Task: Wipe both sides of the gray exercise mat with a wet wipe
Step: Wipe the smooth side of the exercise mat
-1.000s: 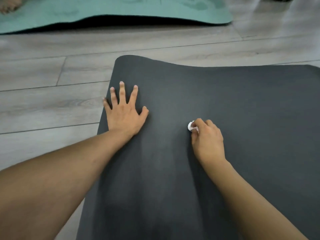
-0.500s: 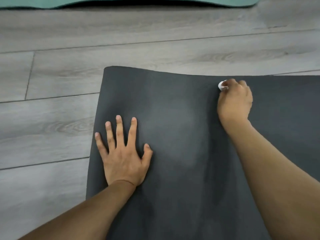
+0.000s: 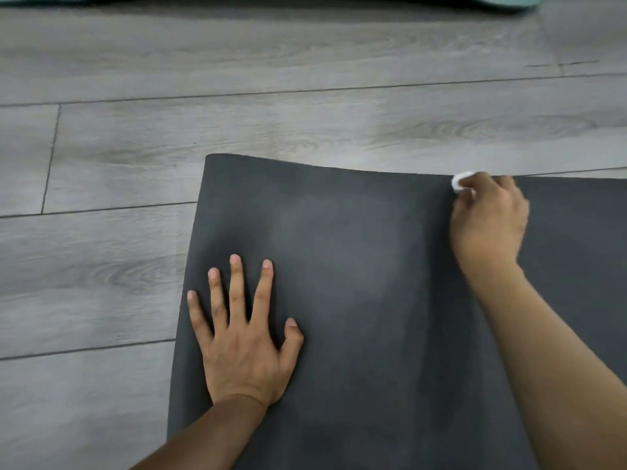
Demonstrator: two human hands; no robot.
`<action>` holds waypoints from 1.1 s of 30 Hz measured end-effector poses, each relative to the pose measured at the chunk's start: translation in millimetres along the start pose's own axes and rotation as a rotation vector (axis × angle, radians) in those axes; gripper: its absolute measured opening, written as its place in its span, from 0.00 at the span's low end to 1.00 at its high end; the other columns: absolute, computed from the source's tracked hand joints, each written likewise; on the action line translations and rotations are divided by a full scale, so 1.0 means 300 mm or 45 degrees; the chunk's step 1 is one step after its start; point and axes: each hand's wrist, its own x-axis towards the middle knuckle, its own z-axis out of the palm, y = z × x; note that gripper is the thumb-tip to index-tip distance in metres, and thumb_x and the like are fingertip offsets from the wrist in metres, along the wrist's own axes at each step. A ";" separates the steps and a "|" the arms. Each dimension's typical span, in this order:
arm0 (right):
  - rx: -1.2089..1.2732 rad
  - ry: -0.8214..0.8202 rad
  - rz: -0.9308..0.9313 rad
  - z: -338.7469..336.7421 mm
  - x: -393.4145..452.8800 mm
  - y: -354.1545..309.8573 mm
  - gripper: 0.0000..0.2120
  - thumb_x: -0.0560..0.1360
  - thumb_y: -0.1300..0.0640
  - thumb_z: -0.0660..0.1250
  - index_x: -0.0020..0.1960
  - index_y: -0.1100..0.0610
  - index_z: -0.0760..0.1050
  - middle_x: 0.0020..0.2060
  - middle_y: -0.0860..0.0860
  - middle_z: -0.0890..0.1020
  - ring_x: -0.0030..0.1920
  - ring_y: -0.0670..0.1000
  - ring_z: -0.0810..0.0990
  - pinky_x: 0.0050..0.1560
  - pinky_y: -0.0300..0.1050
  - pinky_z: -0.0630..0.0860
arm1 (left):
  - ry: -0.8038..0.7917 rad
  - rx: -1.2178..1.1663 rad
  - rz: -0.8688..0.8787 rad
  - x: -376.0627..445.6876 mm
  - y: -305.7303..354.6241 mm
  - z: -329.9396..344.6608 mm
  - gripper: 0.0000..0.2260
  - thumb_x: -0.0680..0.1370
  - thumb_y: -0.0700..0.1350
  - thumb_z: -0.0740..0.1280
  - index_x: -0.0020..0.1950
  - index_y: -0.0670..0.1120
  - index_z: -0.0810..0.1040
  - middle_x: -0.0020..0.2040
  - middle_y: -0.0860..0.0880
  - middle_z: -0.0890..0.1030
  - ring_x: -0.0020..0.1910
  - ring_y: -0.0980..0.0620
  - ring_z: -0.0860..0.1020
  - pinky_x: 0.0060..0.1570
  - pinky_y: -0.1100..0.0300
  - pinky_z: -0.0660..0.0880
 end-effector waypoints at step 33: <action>0.345 -0.348 -0.649 0.144 -0.337 -0.615 0.08 0.70 0.62 0.67 0.48 0.54 0.79 0.42 0.52 0.77 0.42 0.56 0.77 0.44 0.50 0.68 | 0.005 0.045 0.014 0.002 -0.013 0.024 0.35 0.77 0.62 0.55 0.83 0.52 0.53 0.84 0.44 0.50 0.83 0.39 0.47 0.77 0.32 0.48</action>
